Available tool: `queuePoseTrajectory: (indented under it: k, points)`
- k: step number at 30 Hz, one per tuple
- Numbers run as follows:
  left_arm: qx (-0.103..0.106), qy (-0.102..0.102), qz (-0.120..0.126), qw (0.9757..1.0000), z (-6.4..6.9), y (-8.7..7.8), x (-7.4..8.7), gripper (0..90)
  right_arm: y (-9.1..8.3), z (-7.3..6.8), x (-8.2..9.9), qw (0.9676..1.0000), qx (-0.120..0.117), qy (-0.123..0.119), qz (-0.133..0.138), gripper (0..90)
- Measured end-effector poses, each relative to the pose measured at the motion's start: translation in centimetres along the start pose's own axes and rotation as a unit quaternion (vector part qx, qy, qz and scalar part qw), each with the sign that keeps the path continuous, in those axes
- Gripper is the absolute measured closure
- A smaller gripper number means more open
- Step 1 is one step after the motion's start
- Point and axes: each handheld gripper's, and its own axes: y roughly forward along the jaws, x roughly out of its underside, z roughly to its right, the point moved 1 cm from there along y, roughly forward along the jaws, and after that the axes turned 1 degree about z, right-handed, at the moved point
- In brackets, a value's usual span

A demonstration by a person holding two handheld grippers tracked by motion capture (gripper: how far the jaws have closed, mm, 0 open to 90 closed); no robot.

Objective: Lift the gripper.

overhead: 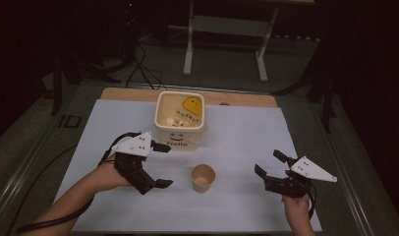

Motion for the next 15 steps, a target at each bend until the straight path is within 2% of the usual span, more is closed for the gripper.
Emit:
queuePoseTrajectory:
  k: [3,12,15]
  points:
    - [0.011,0.006,-0.012,0.9998,0.2,0.9,-0.1,7.1,0.0,0.1,0.0,0.9999,-0.005,0.010,0.003,14.0]
    - [0.033,0.020,-0.035,0.9986,0.5,3.4,-0.6,11.9,0.1,0.1,0.1,1.0000,-0.006,0.006,-0.001,14.0]
    - [0.041,0.021,-0.051,0.9977,0.7,4.3,-0.8,13.5,0.1,0.1,0.1,1.0000,-0.006,0.004,-0.003,14.0]
